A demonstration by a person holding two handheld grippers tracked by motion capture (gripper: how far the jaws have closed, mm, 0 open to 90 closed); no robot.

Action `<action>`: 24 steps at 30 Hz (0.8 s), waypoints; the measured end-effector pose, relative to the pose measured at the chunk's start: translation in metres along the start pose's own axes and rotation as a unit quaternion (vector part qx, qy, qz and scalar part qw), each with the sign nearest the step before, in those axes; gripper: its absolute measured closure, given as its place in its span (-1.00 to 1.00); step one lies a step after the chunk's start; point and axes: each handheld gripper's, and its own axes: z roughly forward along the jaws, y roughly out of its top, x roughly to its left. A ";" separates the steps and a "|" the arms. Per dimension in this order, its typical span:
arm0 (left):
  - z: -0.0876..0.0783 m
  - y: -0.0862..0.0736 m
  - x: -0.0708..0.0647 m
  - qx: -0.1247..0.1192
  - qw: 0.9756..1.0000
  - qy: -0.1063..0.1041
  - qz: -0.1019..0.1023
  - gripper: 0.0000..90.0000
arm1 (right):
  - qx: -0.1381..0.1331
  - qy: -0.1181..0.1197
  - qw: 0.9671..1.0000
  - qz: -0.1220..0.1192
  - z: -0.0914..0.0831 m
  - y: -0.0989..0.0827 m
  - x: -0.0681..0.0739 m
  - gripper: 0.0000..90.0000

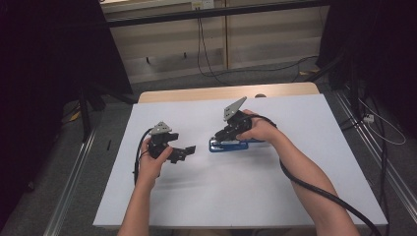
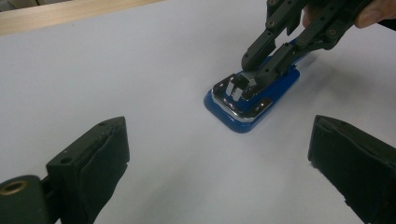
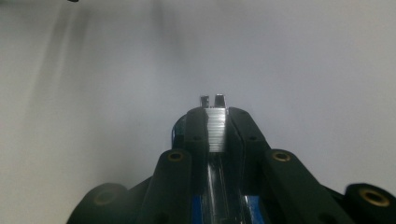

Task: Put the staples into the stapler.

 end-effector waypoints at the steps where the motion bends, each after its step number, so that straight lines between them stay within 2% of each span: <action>1: 0.000 0.000 0.000 0.000 1.000 0.000 0.000 -0.88 | 0.000 0.000 1.000 -0.001 0.000 0.000 0.000 0.76; 14: 0.000 0.000 0.000 0.004 1.000 0.005 0.003 -0.88 | -0.002 0.000 1.000 0.004 0.002 0.001 0.000 0.75; 24: 0.000 0.000 0.000 0.004 1.000 0.004 0.001 -0.88 | 0.000 -0.002 1.000 -0.002 0.003 0.003 0.000 0.76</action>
